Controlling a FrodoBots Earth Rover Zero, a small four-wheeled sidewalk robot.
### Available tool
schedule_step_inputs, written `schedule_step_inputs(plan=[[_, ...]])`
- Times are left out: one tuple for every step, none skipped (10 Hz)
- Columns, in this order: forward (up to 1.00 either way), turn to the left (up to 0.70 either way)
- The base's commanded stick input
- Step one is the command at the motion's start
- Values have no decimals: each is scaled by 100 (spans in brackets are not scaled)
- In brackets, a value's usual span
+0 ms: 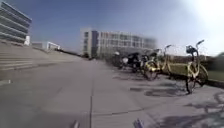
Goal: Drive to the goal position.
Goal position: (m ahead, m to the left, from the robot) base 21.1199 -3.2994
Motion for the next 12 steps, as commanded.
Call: schedule_step_inputs(plan=[[100,0],[100,4],[100,4],[100,1],[100,0],[100,0],[100,0],[100,5],[100,4],[100,0],[100,0],[100,7]])
